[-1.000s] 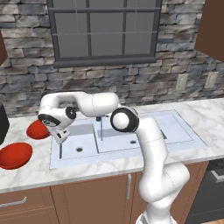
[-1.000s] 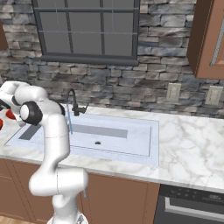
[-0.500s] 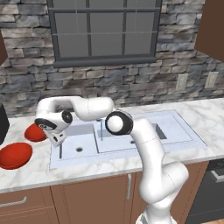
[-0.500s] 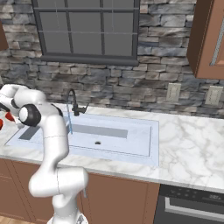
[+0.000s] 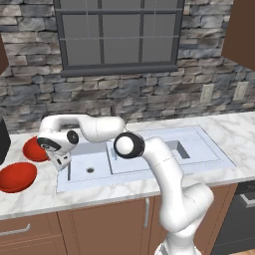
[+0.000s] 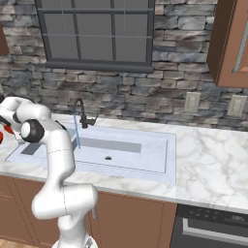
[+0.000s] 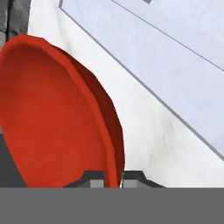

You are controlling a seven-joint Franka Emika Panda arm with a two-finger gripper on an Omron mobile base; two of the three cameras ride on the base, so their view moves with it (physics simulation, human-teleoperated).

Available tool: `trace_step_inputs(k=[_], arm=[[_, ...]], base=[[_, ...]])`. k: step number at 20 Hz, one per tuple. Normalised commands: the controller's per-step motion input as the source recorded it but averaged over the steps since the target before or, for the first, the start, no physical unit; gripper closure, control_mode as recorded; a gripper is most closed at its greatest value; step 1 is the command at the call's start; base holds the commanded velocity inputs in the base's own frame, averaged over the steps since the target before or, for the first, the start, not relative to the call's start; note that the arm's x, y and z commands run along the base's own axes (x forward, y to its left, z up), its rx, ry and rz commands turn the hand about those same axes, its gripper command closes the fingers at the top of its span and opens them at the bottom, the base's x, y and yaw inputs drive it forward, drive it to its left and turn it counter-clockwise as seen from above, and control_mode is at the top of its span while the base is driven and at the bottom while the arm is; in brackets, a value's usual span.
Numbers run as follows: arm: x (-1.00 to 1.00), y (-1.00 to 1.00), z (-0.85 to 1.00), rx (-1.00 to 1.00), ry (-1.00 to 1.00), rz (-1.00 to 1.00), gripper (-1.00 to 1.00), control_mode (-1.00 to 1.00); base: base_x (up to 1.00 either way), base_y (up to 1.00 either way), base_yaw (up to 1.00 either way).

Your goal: Rinse each bowl for a few seconds and place them down in the sink or on the counter.

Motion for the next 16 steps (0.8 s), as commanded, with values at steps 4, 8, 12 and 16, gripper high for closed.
trace_step_inputs(k=[4, 8, 12, 16], arm=[[0.26, 0.11, -0.11, -0.01, 0.06, 0.00, 1.00, -1.00], [0.23, 0.18, -0.04, -0.04, 0.07, 0.00, -1.00, -1.00], [0.20, 0.02, 0.07, -0.02, 0.04, 0.00, -1.00, -1.00], [0.05, 0.00, 0.24, 0.00, 0.01, 0.00, -1.00, -1.00]], base=[[0.00, 0.00, 0.00], [0.00, 0.00, 0.00], [0.00, 0.00, 0.00], [0.00, 0.00, 0.00]])
